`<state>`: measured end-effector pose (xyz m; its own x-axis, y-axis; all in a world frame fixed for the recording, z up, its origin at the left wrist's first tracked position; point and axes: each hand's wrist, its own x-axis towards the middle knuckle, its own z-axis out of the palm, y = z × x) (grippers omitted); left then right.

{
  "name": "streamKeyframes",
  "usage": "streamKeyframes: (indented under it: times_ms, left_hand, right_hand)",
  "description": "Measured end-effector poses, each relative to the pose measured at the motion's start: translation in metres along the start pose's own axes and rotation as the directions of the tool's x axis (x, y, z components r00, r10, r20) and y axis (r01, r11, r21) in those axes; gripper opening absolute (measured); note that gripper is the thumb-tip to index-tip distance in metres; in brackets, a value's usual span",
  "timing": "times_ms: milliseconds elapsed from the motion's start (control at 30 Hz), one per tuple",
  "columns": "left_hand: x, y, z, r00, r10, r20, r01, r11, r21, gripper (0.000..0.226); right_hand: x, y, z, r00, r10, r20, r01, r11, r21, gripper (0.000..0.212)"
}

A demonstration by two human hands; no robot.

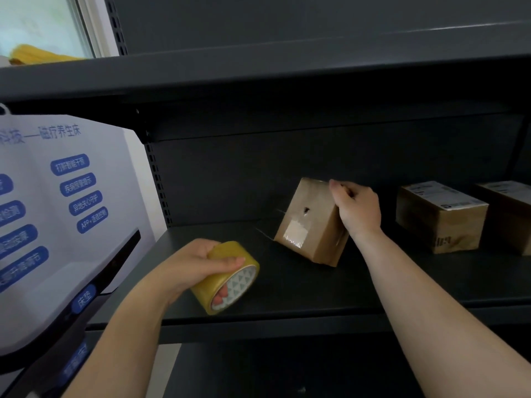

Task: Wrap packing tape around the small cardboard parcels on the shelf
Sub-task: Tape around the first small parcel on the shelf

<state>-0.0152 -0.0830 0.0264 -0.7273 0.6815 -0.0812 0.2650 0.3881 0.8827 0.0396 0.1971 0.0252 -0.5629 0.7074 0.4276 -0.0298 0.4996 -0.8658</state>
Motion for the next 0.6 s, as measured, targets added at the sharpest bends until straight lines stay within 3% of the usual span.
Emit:
streamKeyframes:
  times_ms: [233,300,367,433,533,600]
  left_hand:
    - [0.009,0.022,0.004,0.993,-0.092,0.078,0.086,0.993,0.082,0.051]
    - [0.012,0.028,0.002,0.99,-0.093,0.106,0.083,0.992,0.094,0.065]
    - [0.015,0.029,0.001,0.983,-0.114,0.141,0.095,0.987,0.131,0.083]
    - [0.014,0.027,-0.001,0.974,-0.126,0.189,0.098,0.984,0.151,0.087]
    - [0.011,0.026,-0.004,0.97,-0.135,0.201,0.103,0.982,0.159,0.083]
    - [0.007,0.025,-0.006,0.966,-0.14,0.217,0.109,0.983,0.149,0.072]
  right_hand:
    - [-0.005,0.007,0.005,0.982,0.102,-0.16,-0.081,0.988,0.129,0.03]
    - [-0.01,0.014,0.007,0.961,0.196,-0.195,-0.154,0.965,0.212,0.03]
    - [-0.016,0.028,0.009,0.929,0.243,-0.279,-0.203,0.965,0.166,0.034]
    - [-0.019,0.036,0.01,0.897,0.271,-0.351,-0.238,0.962,0.135,0.033]
    - [-0.02,0.026,0.012,0.929,0.108,-0.355,-0.087,0.993,0.075,0.027]
    - [-0.02,0.006,0.013,0.978,-0.047,-0.201,0.064,0.995,0.082,0.021]
